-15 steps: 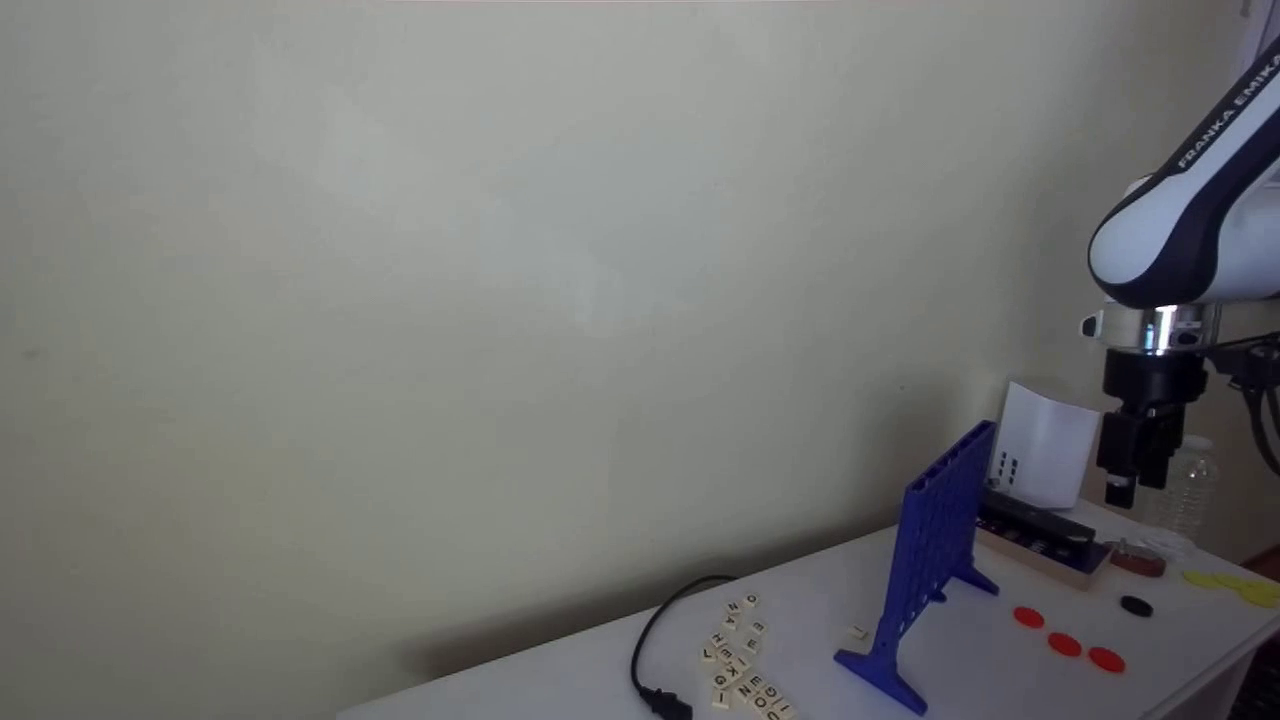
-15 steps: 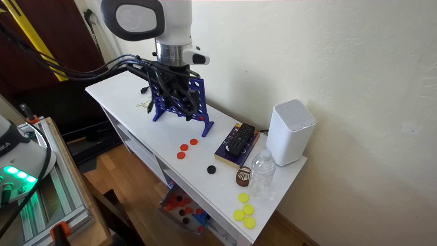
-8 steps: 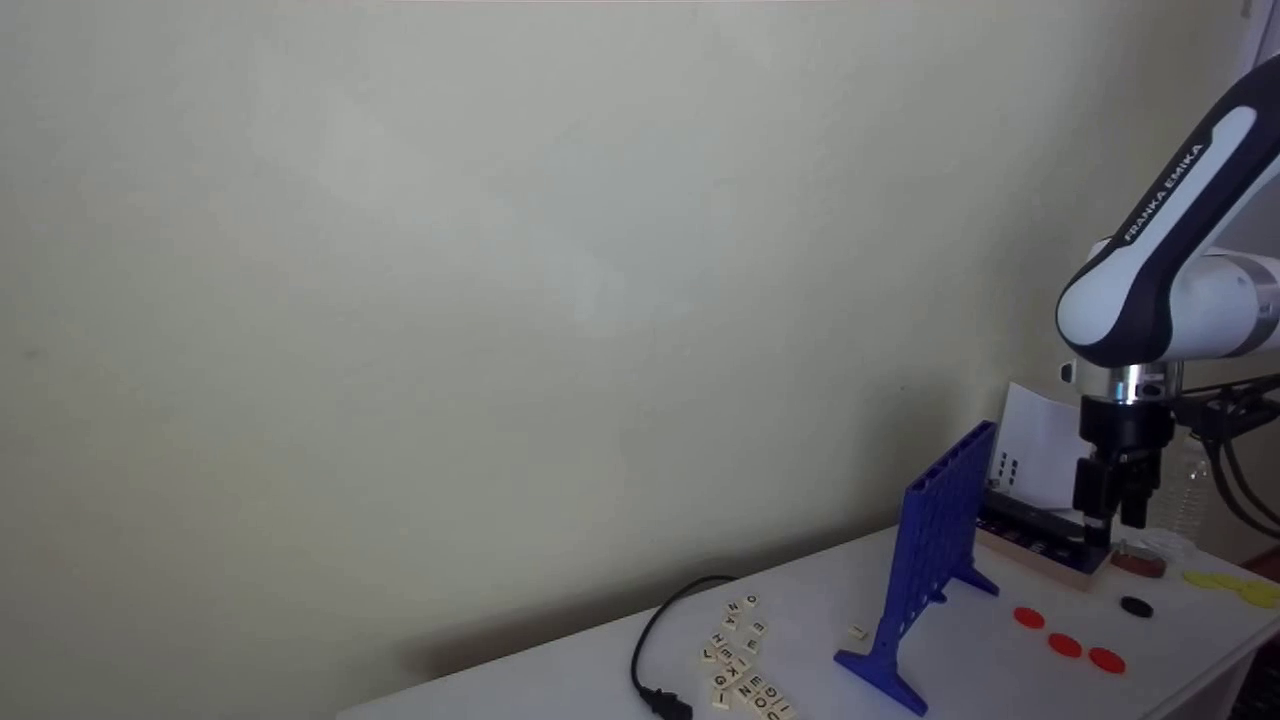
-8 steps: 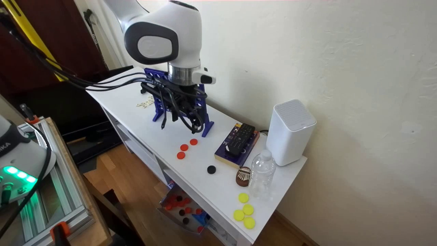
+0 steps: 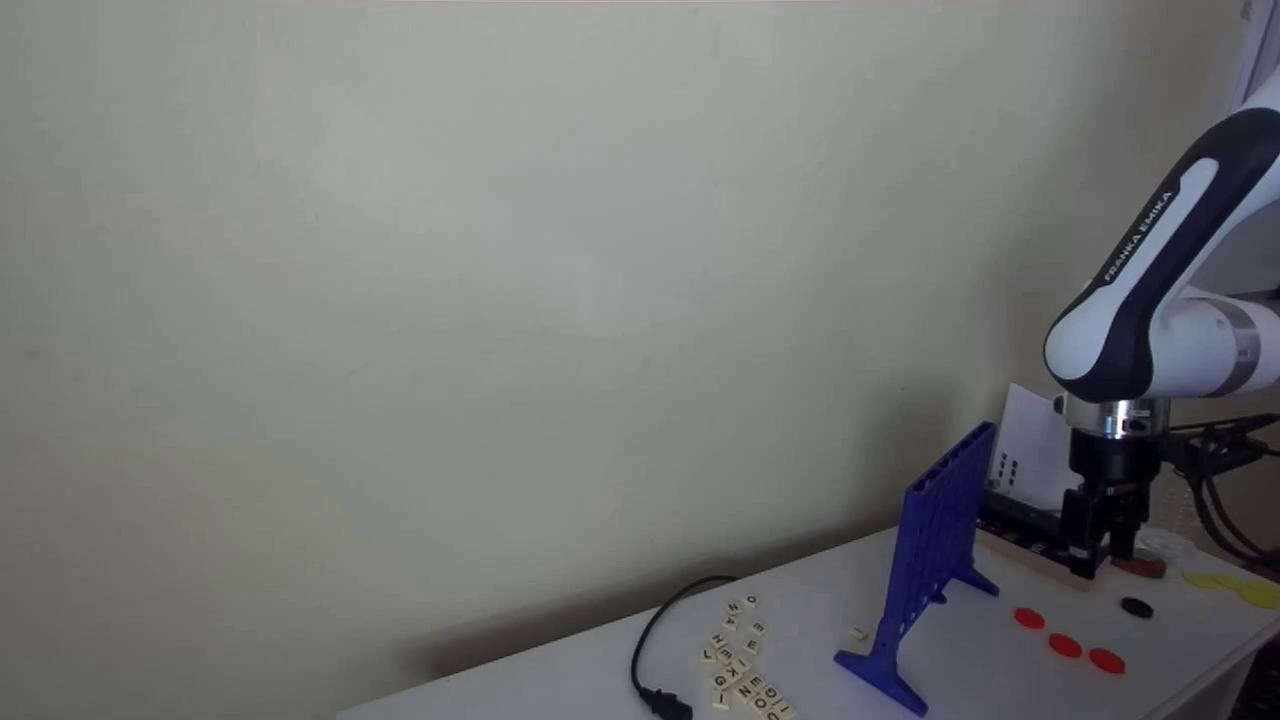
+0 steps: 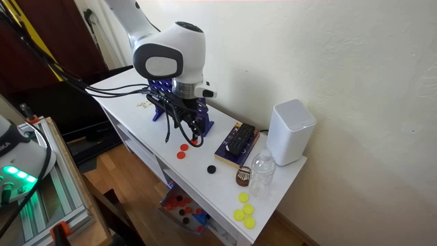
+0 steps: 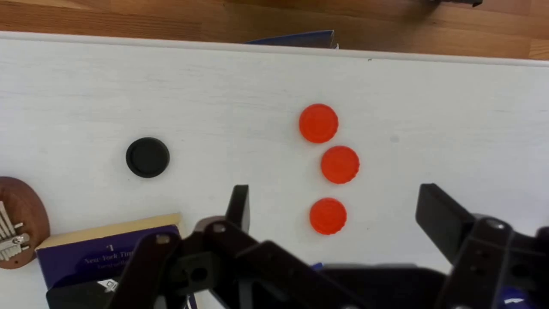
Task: Put one orange ring inside the blue gameboard.
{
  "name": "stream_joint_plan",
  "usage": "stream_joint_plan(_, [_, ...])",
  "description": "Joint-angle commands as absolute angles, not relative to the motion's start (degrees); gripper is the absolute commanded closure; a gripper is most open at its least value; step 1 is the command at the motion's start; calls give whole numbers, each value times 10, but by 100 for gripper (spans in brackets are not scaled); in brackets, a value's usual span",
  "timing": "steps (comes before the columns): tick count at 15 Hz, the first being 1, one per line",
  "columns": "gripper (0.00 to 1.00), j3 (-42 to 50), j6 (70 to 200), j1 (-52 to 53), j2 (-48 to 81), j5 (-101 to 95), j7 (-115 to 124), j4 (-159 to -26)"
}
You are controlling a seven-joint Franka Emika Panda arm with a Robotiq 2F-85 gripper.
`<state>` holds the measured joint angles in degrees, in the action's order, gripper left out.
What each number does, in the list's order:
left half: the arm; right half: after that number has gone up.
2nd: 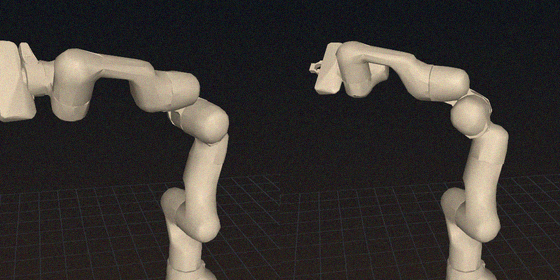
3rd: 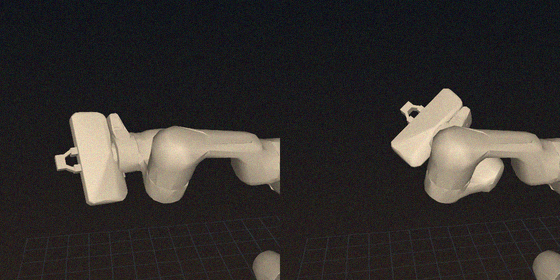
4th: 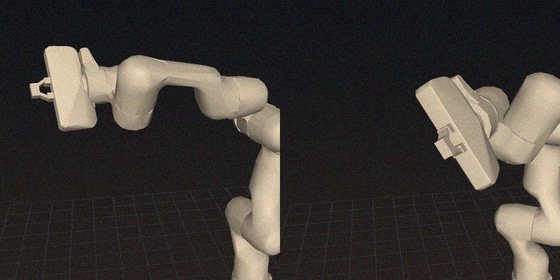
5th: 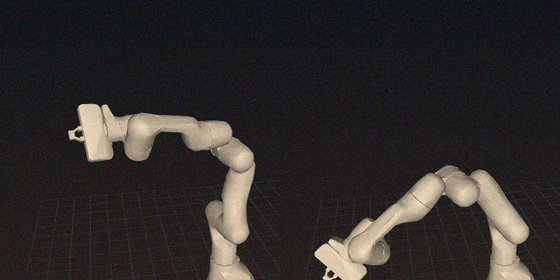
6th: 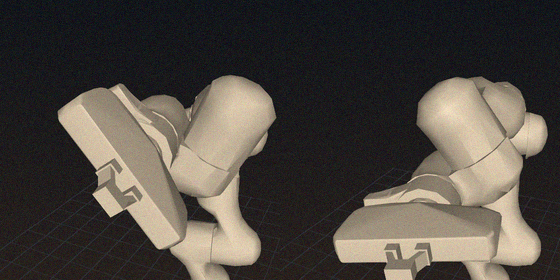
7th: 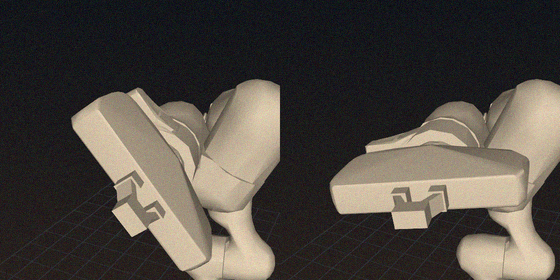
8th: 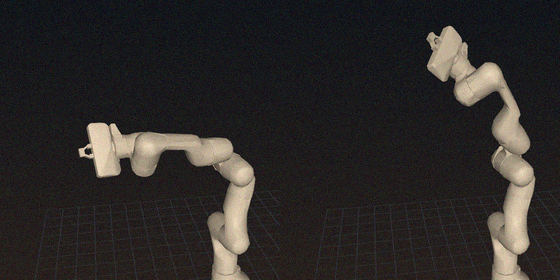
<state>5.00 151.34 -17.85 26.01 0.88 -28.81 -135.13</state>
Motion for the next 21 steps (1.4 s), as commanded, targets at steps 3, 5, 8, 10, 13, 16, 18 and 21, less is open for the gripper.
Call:
stream_joint_plan(3, [0, 43, 1511, -186, 262, 2, -283, -1346])
stream_joint_plan(5, [0, 47, 1502, -175, 289, 4, -254, -1321])
stream_joint_plan(8, [0, 21, 1489, -193, 309, 30, -262, -1299])
stream_joint_plan(10, [0, 14, 1501, -196, 325, 32, -255, -1286])
stream_joint_plan(13, [0, 14, 1501, -190, 352, 22, -241, -1261])
stream_joint_plan(16, [0, 14, 1507, -185, 371, 17, -230, -1243])
stream_joint_plan(18, [0, 15, 1512, -184, 383, 15, -226, -1235])
stream_joint_plan(21, [0, 14, 1513, -183, 400, 12, -223, -1223])
